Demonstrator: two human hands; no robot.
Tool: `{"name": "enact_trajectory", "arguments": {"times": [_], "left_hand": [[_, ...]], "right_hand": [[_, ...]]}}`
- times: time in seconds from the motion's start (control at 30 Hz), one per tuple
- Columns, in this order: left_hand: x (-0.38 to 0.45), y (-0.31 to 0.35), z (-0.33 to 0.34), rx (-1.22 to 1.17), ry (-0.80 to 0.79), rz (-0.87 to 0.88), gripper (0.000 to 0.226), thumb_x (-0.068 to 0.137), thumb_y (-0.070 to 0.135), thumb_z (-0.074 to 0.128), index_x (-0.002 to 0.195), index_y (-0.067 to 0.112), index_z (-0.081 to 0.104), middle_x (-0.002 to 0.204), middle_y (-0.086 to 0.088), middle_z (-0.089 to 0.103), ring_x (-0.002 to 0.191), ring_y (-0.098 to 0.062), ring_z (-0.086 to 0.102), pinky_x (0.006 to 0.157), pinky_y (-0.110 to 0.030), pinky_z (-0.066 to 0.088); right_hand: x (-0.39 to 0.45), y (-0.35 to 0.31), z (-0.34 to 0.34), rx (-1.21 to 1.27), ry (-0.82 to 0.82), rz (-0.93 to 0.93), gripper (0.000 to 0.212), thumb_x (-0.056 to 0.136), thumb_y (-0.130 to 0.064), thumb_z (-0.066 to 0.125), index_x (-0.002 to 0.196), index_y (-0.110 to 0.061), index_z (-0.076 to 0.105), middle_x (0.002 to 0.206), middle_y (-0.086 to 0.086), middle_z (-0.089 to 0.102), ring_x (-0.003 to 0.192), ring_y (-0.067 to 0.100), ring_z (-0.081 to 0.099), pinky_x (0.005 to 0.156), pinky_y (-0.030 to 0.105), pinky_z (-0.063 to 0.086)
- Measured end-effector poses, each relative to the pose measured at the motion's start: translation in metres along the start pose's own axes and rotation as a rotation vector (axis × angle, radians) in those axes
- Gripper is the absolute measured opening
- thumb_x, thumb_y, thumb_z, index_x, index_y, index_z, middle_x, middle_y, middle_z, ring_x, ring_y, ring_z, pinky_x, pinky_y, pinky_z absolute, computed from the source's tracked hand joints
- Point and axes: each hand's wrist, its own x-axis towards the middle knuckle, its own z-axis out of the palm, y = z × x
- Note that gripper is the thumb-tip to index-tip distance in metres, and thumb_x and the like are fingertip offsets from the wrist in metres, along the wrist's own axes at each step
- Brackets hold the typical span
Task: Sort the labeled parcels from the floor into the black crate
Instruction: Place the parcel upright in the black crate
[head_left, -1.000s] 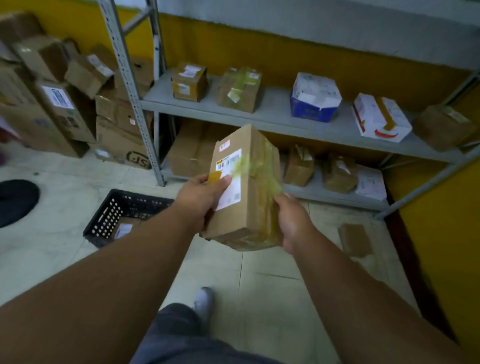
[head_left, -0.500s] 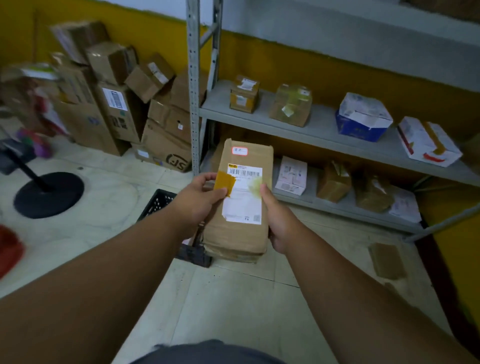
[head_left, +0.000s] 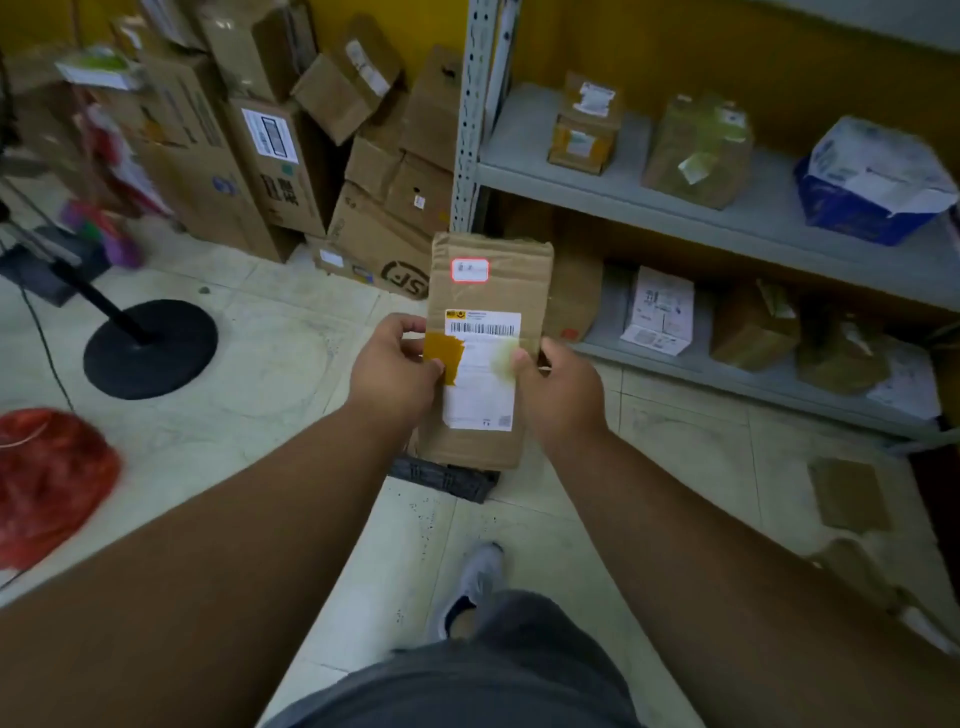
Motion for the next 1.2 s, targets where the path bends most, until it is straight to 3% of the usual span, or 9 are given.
{"name": "enact_trajectory", "arguments": {"times": [0.13, 0.27, 0.37, 0.53, 0.63, 0.77, 0.97, 1.1, 1.2], "left_hand": [[0.042, 0.003, 0.025, 0.06, -0.036, -0.039, 0.034, 0.086, 0.009, 0.07, 0.088, 0.041, 0.058, 0.082, 0.013, 0.068, 0.07, 0.001, 0.066, 0.054, -0.016, 0.046], [0.097, 0.003, 0.037, 0.179, -0.035, -0.016, 0.034, 0.083, 0.011, 0.072, 0.085, 0.041, 0.057, 0.076, 0.012, 0.066, 0.065, 0.005, 0.064, 0.054, -0.015, 0.043], [0.143, -0.024, 0.058, 0.242, -0.056, -0.051, 0.032, 0.083, 0.01, 0.071, 0.085, 0.038, 0.055, 0.079, 0.012, 0.068, 0.073, -0.001, 0.064, 0.057, -0.016, 0.042], [0.204, -0.116, 0.12, 0.247, -0.055, -0.161, 0.023, 0.081, 0.016, 0.07, 0.092, 0.034, 0.059, 0.077, 0.018, 0.065, 0.072, 0.004, 0.059, 0.059, -0.015, 0.043], [0.234, -0.186, 0.154, 0.202, -0.135, -0.274, 0.025, 0.08, 0.019, 0.069, 0.093, 0.04, 0.064, 0.085, 0.016, 0.069, 0.083, -0.01, 0.069, 0.071, -0.029, 0.057], [0.273, -0.277, 0.185, 0.171, -0.346, -0.37, 0.04, 0.088, 0.01, 0.062, 0.113, 0.042, 0.068, 0.106, 0.011, 0.072, 0.095, -0.019, 0.071, 0.079, -0.042, 0.061], [0.325, -0.381, 0.215, 0.231, -0.385, -0.335, 0.029, 0.095, 0.034, 0.063, 0.123, 0.032, 0.055, 0.111, 0.006, 0.069, 0.087, -0.012, 0.071, 0.051, -0.017, 0.056], [0.345, -0.434, 0.24, 0.248, -0.443, -0.353, 0.026, 0.096, 0.033, 0.061, 0.121, 0.038, 0.055, 0.111, 0.007, 0.067, 0.092, -0.013, 0.069, 0.064, -0.026, 0.059], [0.35, -0.468, 0.259, 0.278, -0.484, -0.374, 0.025, 0.097, 0.027, 0.057, 0.119, 0.039, 0.054, 0.102, 0.009, 0.065, 0.085, -0.008, 0.066, 0.061, -0.021, 0.051]], "right_hand": [[0.045, 0.021, 0.005, -0.027, 0.015, 0.034, 0.023, 0.096, -0.028, 0.06, 0.081, -0.013, 0.067, 0.072, 0.0, 0.064, 0.069, 0.015, 0.057, 0.055, 0.026, 0.037], [0.095, 0.03, 0.022, 0.009, -0.013, 0.051, 0.022, 0.096, -0.026, 0.062, 0.096, -0.009, 0.074, 0.083, 0.007, 0.07, 0.079, 0.024, 0.065, 0.074, 0.038, 0.053], [0.132, 0.059, 0.054, -0.045, -0.009, 0.114, 0.026, 0.097, -0.026, 0.058, 0.103, -0.004, 0.071, 0.091, 0.012, 0.069, 0.085, 0.027, 0.064, 0.08, 0.043, 0.053], [0.17, 0.14, 0.138, -0.174, 0.03, 0.347, 0.028, 0.098, -0.03, 0.056, 0.11, -0.009, 0.07, 0.107, 0.016, 0.062, 0.099, 0.029, 0.06, 0.084, 0.031, 0.047], [0.183, 0.195, 0.198, -0.185, 0.05, 0.492, 0.032, 0.099, -0.031, 0.054, 0.124, -0.016, 0.067, 0.115, 0.012, 0.058, 0.102, 0.026, 0.059, 0.08, 0.028, 0.044], [0.198, 0.266, 0.267, -0.152, 0.084, 0.591, 0.038, 0.096, -0.042, 0.056, 0.12, -0.014, 0.066, 0.11, 0.006, 0.062, 0.096, 0.028, 0.062, 0.082, 0.038, 0.056], [0.221, 0.341, 0.351, -0.143, 0.024, 0.648, 0.062, 0.085, -0.059, 0.061, 0.127, -0.015, 0.052, 0.117, 0.007, 0.061, 0.105, 0.027, 0.06, 0.087, 0.042, 0.056], [0.226, 0.382, 0.381, -0.273, 0.008, 0.598, 0.065, 0.086, -0.054, 0.065, 0.137, -0.021, 0.043, 0.124, 0.009, 0.055, 0.112, 0.026, 0.053, 0.089, 0.034, 0.046], [0.227, 0.41, 0.392, -0.396, -0.133, 0.588, 0.057, 0.09, -0.05, 0.063, 0.138, -0.023, 0.048, 0.13, 0.012, 0.05, 0.118, 0.029, 0.048, 0.091, 0.029, 0.036]]}}
